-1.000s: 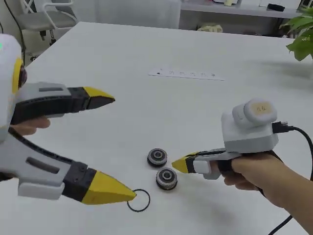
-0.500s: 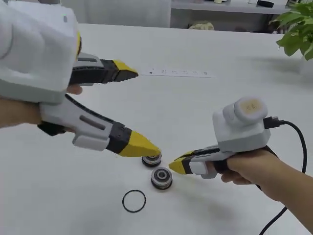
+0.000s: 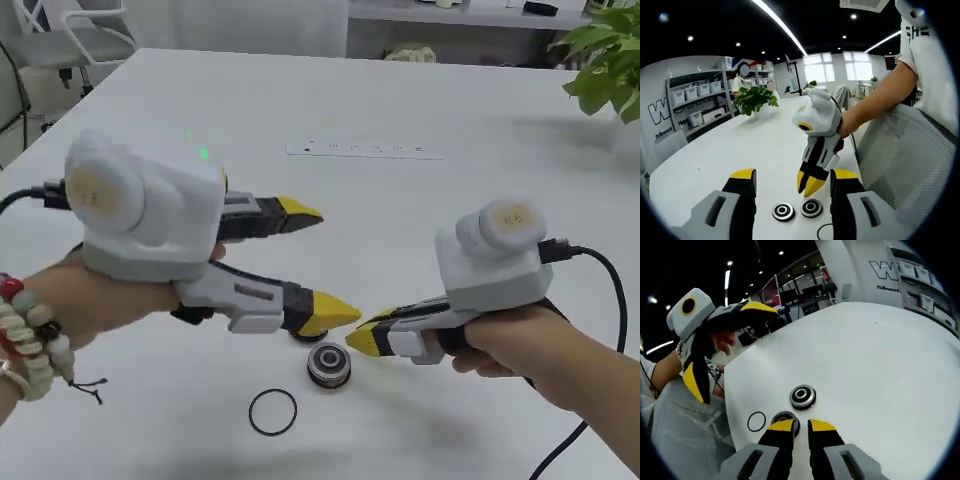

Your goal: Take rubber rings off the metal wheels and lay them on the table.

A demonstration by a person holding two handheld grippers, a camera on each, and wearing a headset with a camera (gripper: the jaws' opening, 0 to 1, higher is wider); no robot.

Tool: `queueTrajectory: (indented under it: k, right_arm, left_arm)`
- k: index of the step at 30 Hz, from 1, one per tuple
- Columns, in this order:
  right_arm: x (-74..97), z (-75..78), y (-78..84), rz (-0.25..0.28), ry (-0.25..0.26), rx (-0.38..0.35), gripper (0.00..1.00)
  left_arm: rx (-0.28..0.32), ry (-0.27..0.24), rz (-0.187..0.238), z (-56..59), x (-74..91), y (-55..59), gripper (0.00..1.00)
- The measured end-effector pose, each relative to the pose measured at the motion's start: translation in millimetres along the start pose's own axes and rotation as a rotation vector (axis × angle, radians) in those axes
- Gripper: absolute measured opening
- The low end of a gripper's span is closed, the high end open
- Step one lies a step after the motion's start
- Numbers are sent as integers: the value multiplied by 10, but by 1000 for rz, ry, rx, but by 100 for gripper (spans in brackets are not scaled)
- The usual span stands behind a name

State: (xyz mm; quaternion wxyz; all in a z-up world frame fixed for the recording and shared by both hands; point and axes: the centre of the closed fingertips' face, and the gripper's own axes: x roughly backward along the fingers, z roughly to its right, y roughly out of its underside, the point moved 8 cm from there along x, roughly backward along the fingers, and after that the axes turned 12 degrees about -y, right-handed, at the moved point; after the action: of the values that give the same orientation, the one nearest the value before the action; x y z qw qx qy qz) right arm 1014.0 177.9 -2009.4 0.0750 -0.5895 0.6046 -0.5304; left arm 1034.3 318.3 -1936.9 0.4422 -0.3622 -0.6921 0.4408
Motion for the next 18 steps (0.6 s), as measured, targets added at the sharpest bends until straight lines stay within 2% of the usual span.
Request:
queueTrajectory:
  k: [4,7,10,13,15,18]
  right_arm:
    - [-5,2,15,-17,3,10,8]
    - [-10,-1,26,-23,-1,13,8]
    - [-16,-22,35,-23,-28,10,8]
    - [-21,-44,51,-33,-54,18,8]
    - [-42,-54,105,-72,-72,19,9]
    - [-68,-84,159,-104,-94,33,11]
  left_arm:
    - [-14,-1,-78,29,-10,225,49]
    - [-9,-8,-100,48,-19,330,49]
    - [-21,2,-147,86,-32,435,41]
    - [-5,9,-158,119,-64,480,36]
    - [-2,11,-160,133,-79,497,36]
    - [7,27,-161,166,-102,513,32]
